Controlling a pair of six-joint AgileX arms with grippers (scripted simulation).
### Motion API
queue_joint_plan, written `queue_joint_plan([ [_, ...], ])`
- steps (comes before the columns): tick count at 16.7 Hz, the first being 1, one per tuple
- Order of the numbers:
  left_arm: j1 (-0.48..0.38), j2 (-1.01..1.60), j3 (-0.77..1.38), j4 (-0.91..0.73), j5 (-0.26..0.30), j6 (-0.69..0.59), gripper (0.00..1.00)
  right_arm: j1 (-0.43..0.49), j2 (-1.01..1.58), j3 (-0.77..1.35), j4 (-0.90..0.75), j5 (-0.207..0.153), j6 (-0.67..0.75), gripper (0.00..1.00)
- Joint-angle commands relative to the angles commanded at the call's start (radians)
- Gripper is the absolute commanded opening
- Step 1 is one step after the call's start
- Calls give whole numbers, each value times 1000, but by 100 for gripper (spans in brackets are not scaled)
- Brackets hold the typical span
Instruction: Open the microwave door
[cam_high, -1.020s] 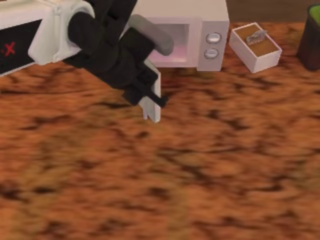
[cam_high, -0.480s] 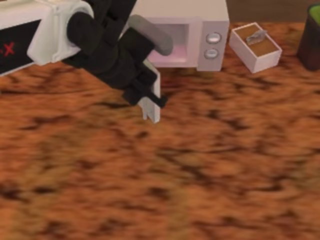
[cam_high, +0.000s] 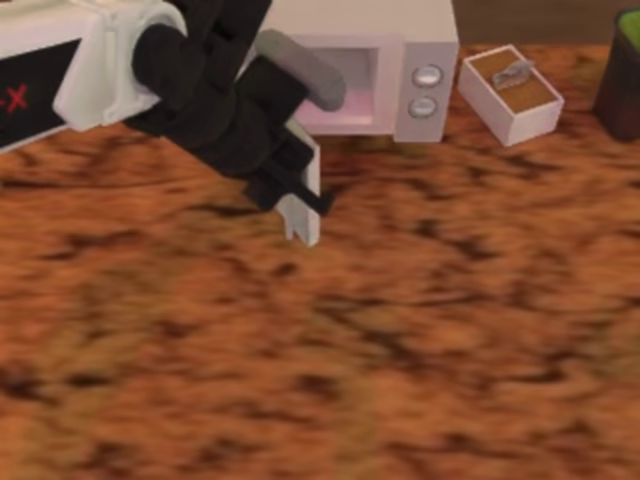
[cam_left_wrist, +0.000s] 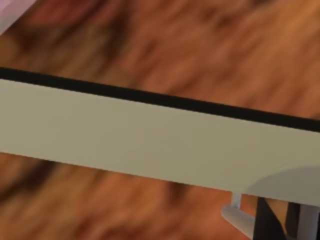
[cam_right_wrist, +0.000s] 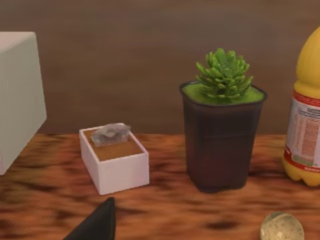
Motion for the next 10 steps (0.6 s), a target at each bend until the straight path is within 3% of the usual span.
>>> queue_joint_plan([
  [10, 2, -2, -4, -3, 13, 13, 0, 0, 0, 0, 0, 0, 0, 100],
])
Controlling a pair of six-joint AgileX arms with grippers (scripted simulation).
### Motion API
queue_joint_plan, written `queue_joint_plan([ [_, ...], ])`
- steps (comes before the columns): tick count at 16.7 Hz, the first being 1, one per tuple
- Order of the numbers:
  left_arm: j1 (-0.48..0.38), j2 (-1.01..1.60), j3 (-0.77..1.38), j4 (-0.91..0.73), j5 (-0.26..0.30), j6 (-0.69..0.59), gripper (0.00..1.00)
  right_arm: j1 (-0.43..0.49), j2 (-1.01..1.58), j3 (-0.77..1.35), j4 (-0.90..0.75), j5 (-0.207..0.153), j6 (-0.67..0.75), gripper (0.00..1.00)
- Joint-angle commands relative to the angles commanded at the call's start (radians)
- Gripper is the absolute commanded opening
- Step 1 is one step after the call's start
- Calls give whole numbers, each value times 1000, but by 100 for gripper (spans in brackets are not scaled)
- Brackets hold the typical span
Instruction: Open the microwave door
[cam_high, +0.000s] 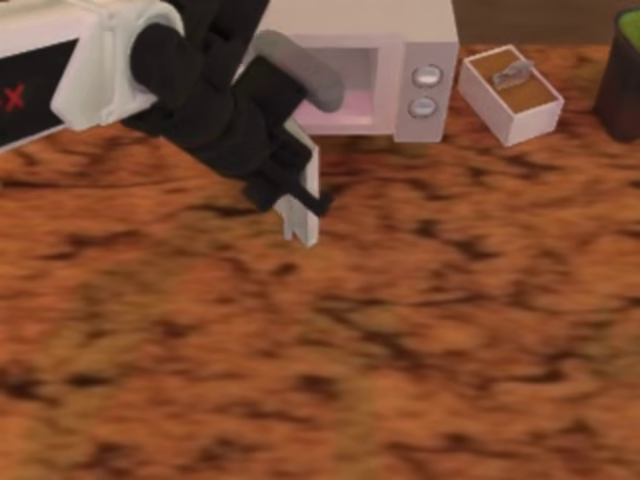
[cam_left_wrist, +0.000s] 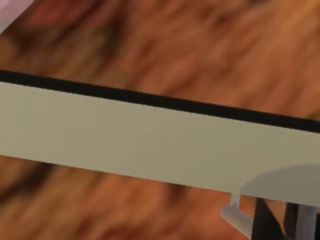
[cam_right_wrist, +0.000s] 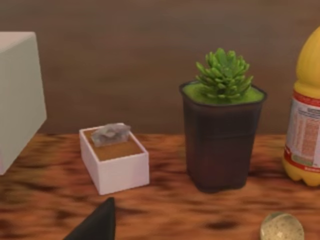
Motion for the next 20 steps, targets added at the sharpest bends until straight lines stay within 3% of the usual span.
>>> queue_joint_plan([
  [7, 66, -35, -35, -31, 79, 163, 0, 0, 0, 0, 0, 0, 0, 100],
  [20, 69, -36, -37, -32, 81, 168, 0, 0, 0, 0, 0, 0, 0, 100],
])
